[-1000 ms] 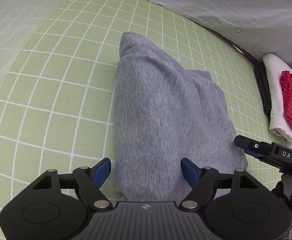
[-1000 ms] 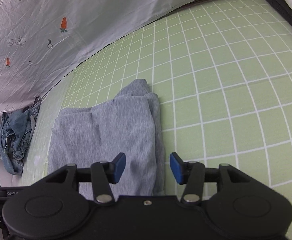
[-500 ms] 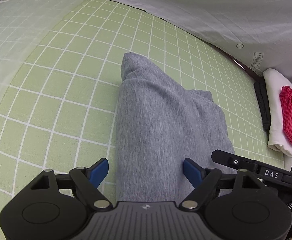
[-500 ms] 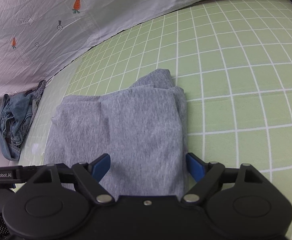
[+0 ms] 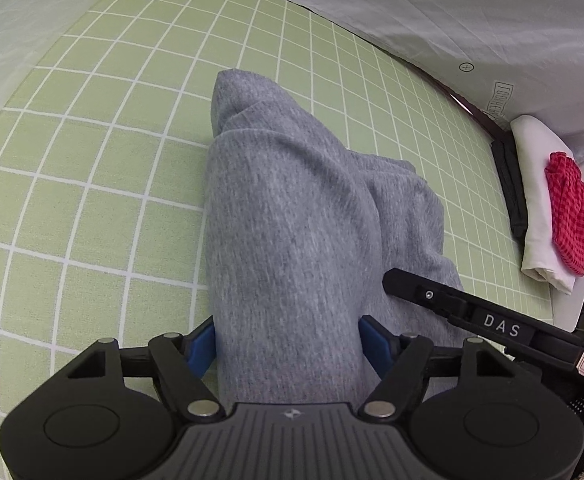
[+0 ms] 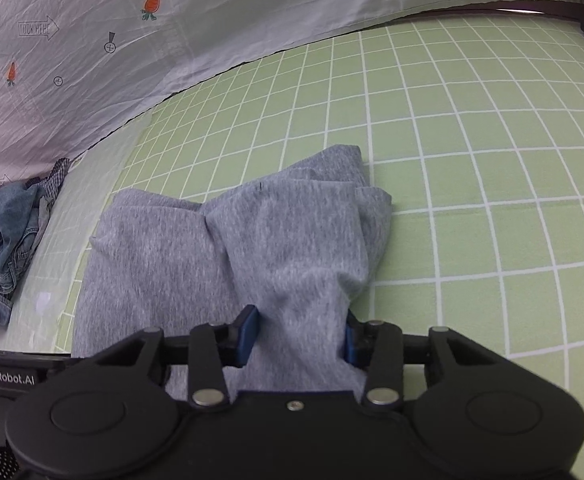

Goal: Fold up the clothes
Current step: 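Lift the grey bundle with both grippers and carry it to the folded stack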

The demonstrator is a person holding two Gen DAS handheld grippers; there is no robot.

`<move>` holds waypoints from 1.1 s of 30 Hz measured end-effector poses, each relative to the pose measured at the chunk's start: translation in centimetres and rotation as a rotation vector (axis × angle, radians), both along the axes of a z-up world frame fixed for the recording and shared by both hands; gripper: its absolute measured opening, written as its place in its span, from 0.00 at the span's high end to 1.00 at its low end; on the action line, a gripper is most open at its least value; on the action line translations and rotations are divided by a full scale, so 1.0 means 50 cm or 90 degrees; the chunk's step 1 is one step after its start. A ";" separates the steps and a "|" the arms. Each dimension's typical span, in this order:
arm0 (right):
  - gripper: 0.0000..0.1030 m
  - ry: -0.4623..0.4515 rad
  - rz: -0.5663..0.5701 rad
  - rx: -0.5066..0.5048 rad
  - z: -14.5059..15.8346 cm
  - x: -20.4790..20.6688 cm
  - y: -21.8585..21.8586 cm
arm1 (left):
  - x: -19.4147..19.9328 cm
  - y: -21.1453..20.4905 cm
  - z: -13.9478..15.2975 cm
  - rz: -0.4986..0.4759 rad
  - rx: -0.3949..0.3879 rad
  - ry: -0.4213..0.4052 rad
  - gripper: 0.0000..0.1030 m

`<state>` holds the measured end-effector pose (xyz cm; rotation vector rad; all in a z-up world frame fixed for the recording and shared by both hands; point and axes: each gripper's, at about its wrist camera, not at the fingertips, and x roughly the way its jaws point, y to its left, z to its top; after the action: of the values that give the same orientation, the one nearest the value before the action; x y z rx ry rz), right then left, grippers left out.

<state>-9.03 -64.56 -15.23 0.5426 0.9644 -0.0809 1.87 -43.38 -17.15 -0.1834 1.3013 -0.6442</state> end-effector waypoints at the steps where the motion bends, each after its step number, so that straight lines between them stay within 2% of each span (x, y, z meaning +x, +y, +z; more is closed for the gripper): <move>1: 0.72 0.005 0.000 0.000 0.001 0.001 0.009 | 0.003 0.005 -0.002 -0.004 -0.008 0.002 0.38; 6: 0.79 -0.007 0.006 -0.036 0.038 -0.006 0.059 | 0.019 0.029 -0.004 -0.002 -0.059 0.022 0.53; 8: 0.79 -0.020 0.002 -0.053 0.061 -0.015 0.076 | 0.016 0.033 0.005 -0.007 -0.070 0.013 0.59; 11: 0.80 -0.030 -0.011 -0.080 0.092 -0.031 0.097 | 0.007 0.029 0.024 -0.026 -0.083 -0.009 0.64; 20: 0.80 -0.056 -0.117 -0.093 0.156 -0.118 0.080 | -0.022 -0.037 0.094 -0.122 -0.106 -0.052 0.67; 24: 0.80 -0.081 -0.169 -0.089 0.161 -0.180 0.039 | -0.066 -0.095 0.127 -0.160 -0.103 -0.080 0.67; 27: 0.80 -0.095 -0.188 -0.084 0.155 -0.226 -0.007 | -0.116 -0.161 0.136 -0.165 -0.101 -0.096 0.68; 33: 0.80 -0.121 -0.168 -0.102 0.153 -0.321 -0.160 | -0.225 -0.304 0.154 -0.165 -0.099 -0.118 0.68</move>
<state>-25.09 -72.57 -7.58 0.5174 0.6907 -0.3348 -9.36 -58.58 -9.44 -0.0796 1.1050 -0.9631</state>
